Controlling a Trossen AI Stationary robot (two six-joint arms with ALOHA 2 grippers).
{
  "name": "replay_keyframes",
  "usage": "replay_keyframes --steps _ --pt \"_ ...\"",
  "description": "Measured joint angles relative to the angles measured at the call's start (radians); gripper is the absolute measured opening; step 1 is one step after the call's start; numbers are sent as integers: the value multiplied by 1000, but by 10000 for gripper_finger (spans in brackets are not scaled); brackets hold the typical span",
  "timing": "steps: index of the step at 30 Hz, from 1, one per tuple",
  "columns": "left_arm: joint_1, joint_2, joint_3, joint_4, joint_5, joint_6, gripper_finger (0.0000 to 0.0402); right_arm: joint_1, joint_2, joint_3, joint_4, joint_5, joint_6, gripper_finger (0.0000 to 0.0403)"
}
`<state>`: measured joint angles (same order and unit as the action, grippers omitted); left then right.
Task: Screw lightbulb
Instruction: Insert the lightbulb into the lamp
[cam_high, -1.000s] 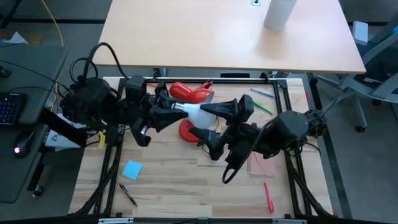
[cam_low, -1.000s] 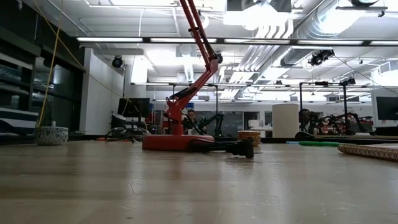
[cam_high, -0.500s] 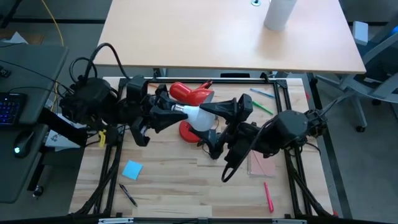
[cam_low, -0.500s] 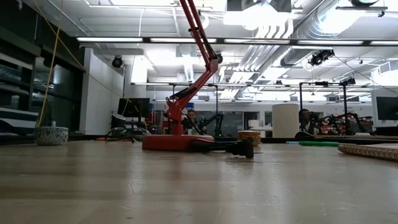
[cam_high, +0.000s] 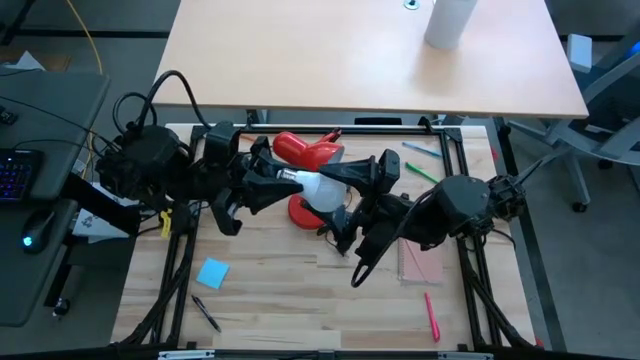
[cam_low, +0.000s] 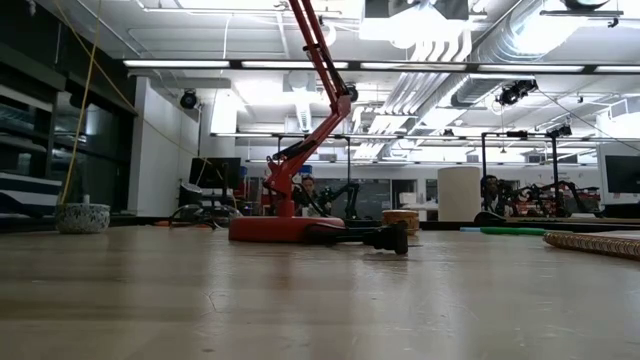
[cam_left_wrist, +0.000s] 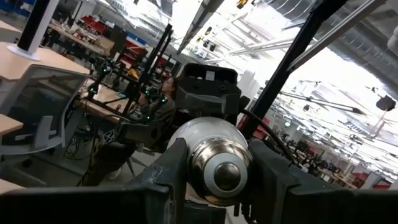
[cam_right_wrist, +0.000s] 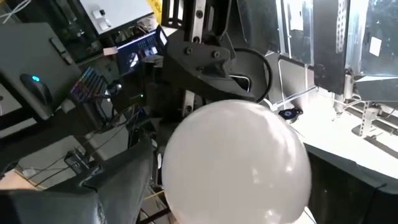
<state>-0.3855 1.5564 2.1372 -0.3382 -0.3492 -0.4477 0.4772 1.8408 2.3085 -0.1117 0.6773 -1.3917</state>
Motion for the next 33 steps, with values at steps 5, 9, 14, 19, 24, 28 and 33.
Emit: replay_keyframes --steps 5,9,14,19,24,28,33 --pt "7 1 0 -7 3 -18 113 0 0 0 -1 0 -23 346" --pt "13 1 0 -7 1 -20 113 0 0 0 -1 0 -26 320" --pt "13 1 0 -10 1 -21 113 -1 0 0 2 0 -31 289" --pt "13 1 0 -10 1 -21 113 -2 0 0 2 0 -31 269" --pt "13 1 0 -9 1 2 117 -1 0 0 2 6 -57 266" --pt "13 1 0 -7 -1 9 144 -2 0 0 4 8 -50 265" --pt "13 1 0 -1 -30 32 174 0 0 0 3 15 -24 264"
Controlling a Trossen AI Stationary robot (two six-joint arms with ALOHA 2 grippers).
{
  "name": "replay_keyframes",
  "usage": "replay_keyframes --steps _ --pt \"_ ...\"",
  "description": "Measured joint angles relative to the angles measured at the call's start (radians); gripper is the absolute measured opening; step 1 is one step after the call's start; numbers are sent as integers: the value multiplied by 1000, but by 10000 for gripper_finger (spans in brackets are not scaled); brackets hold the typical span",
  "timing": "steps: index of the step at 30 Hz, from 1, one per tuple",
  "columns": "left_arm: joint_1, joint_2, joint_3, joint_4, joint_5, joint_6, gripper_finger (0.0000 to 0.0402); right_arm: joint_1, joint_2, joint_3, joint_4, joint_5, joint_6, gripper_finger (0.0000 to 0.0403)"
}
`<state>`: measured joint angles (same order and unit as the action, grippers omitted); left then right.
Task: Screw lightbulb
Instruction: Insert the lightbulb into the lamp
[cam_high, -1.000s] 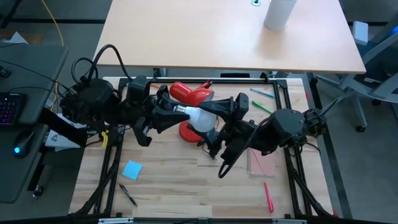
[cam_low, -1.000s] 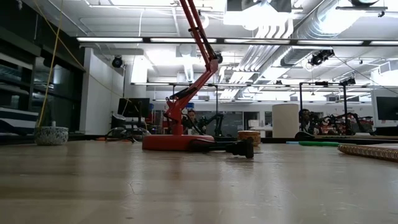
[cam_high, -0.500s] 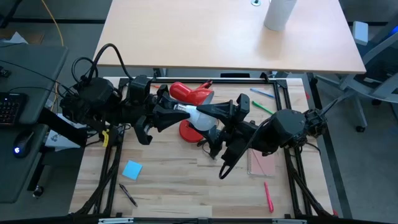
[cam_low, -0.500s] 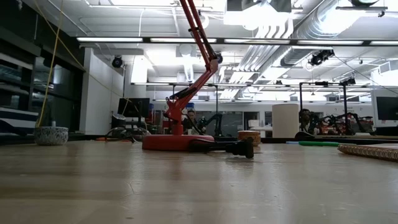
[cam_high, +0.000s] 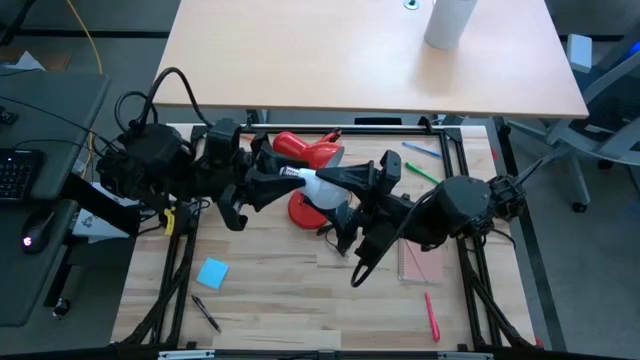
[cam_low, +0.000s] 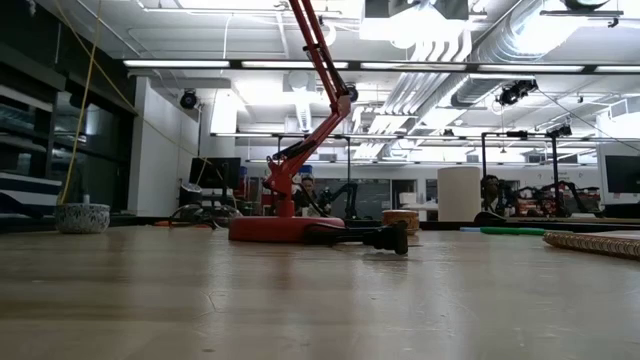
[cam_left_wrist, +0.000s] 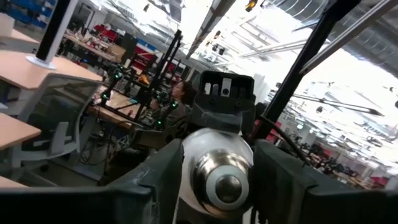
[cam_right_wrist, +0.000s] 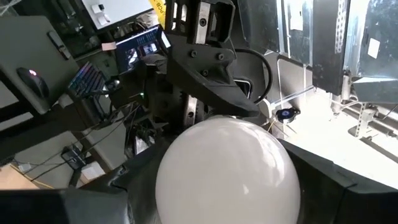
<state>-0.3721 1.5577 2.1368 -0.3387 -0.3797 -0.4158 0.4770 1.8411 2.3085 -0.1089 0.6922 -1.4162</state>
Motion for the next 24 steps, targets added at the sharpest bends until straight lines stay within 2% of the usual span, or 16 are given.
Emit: replay_keyframes --steps 8,12,15,18,24 --pt "6 -55 0 -2 -17 56 180 9 -4 0 -1 70 29 264" --pt "5 -118 0 -20 -64 182 181 22 -27 0 -73 128 140 264" --pt "2 -163 0 -72 -132 266 181 33 -64 0 -230 168 310 264" --pt "-2 -189 1 -135 -174 329 181 41 -105 0 -431 183 551 264" --pt "2 -195 -52 -255 -197 412 181 77 -161 0 -827 247 1051 264"
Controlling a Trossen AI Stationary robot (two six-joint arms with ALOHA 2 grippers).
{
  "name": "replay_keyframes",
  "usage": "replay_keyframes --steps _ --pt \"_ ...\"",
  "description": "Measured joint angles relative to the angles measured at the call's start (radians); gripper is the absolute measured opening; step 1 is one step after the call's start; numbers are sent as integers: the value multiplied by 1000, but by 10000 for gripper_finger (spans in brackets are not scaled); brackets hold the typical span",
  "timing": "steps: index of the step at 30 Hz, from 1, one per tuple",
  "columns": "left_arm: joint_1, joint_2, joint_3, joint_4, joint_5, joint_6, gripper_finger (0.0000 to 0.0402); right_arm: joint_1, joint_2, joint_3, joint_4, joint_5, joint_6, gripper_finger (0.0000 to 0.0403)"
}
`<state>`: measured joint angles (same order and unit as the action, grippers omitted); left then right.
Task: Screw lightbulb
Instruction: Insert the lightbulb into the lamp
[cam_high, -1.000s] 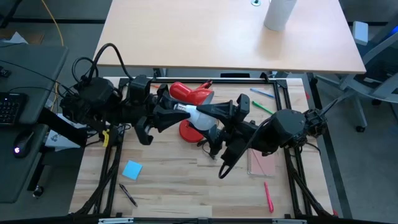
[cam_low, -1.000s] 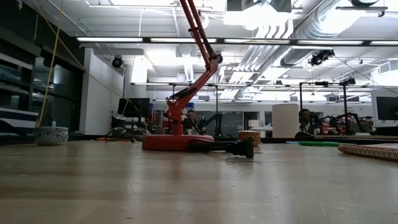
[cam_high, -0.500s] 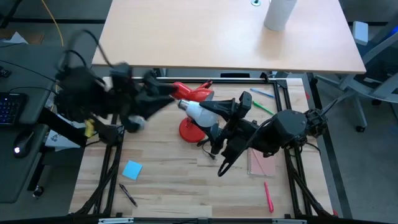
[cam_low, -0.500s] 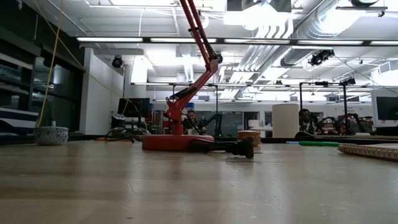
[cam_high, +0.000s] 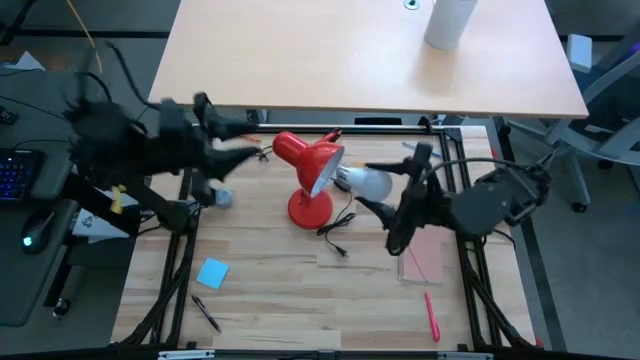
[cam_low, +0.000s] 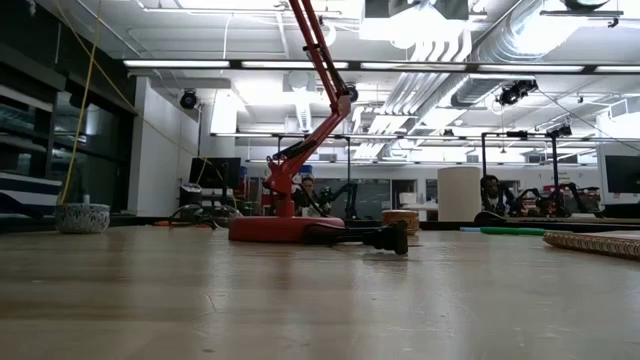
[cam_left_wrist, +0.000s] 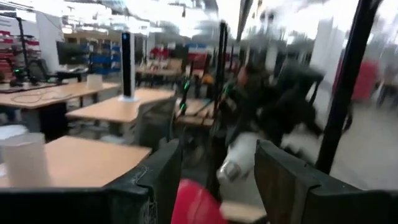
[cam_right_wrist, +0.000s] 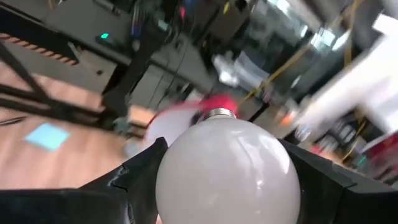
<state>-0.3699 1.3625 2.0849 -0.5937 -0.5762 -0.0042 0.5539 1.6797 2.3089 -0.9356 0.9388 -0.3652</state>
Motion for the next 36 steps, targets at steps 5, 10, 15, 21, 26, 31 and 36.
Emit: replay_keyframes --steps 5,10,15,21,26,31,36 --pt "38 -64 -173 -10 -13 -21 181 52 1 0 -278 21 409 264" --pt "86 -207 -441 142 -10 -92 181 102 38 0 -519 60 796 264" --pt "146 -386 -746 449 -7 -120 181 154 84 0 -638 232 1065 263" --pt "201 -492 -1017 708 83 -305 181 175 134 0 -635 385 1261 263" --pt "207 -498 -1099 804 119 -387 181 152 168 0 -619 366 1357 263" --pt "208 -494 -1099 844 148 -370 181 111 166 -1 -448 252 1169 263" --pt "228 -512 -1098 866 176 -354 181 14 161 -1 -18 -68 631 263"
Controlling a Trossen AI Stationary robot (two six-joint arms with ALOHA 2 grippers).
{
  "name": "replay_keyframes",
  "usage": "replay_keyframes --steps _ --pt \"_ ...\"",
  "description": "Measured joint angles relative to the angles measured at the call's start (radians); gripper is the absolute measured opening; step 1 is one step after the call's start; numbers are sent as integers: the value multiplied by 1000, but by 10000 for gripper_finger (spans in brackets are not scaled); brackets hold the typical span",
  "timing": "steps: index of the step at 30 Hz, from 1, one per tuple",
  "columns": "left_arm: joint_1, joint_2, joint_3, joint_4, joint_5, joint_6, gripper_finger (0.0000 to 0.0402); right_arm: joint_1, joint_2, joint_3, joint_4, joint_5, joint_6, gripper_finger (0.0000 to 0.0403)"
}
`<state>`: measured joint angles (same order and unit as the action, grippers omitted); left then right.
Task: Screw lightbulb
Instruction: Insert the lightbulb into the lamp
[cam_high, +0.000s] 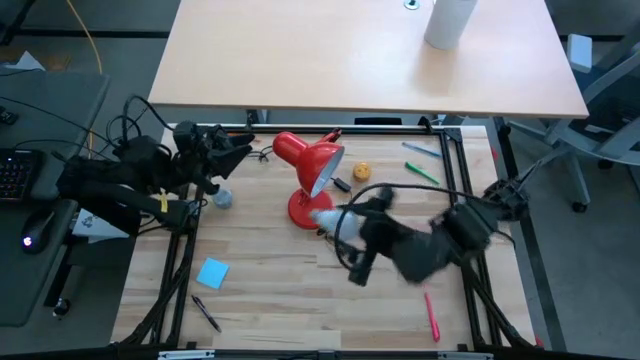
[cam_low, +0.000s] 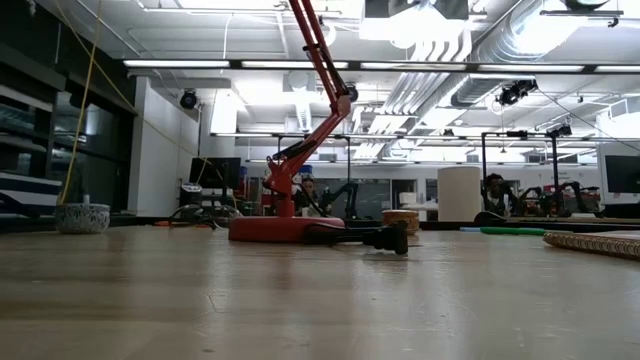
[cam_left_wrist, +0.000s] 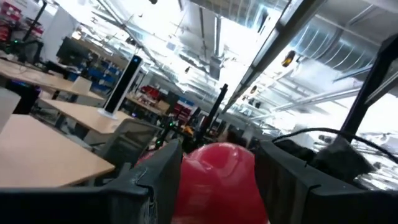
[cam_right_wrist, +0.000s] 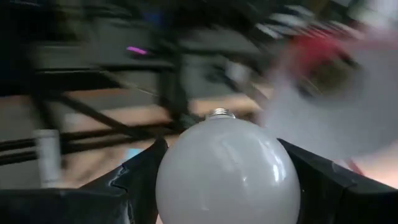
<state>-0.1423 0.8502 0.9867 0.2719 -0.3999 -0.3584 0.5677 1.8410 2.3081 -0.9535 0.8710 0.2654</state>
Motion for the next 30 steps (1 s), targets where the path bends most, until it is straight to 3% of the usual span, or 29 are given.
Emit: replay_keyframes --steps 2,4,12,15,26,30 --pt "6 -13 0 -4 20 -7 181 -40 -5 0 142 -155 -147 263" --pt "5 -28 0 -5 38 -7 181 -75 -17 0 170 -268 -188 263" --pt "5 -90 0 -21 102 -6 181 -107 -82 0 -145 -443 -57 263" --pt "5 -92 0 -19 96 5 181 -81 -139 0 -269 -405 19 263" --pt "5 -60 0 21 43 4 181 135 -245 -1 -563 -105 297 263" --pt "5 -39 0 76 42 4 181 177 -286 -158 -524 -52 370 264"
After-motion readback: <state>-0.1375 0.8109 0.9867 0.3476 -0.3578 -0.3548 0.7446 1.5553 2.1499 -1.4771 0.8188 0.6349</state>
